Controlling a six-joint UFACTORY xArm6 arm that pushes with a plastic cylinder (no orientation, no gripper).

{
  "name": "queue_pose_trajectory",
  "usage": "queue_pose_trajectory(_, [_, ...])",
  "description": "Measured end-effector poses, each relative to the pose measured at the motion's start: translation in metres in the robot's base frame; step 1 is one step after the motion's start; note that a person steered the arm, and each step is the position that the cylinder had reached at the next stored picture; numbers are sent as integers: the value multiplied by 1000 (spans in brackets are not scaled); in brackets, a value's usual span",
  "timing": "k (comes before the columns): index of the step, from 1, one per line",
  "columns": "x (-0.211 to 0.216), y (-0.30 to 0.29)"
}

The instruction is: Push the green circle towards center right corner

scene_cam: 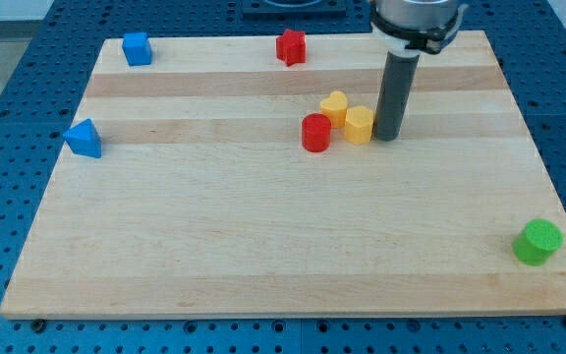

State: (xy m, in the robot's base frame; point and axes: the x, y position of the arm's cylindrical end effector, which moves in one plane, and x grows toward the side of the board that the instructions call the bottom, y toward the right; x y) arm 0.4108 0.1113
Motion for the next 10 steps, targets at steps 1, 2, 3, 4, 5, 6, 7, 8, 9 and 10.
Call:
queue_pose_trajectory(1, [80, -2])
queue_pose_trajectory(2, [162, -3])
queue_pose_trajectory(3, [184, 55])
queue_pose_trajectory(4, [184, 108])
queue_pose_trajectory(5, [191, 124])
queue_pose_trajectory(6, [174, 130])
queue_pose_trajectory(7, [155, 130])
queue_pose_trajectory(8, [178, 143])
queue_pose_trajectory(9, [184, 175])
queue_pose_trajectory(10, [146, 166])
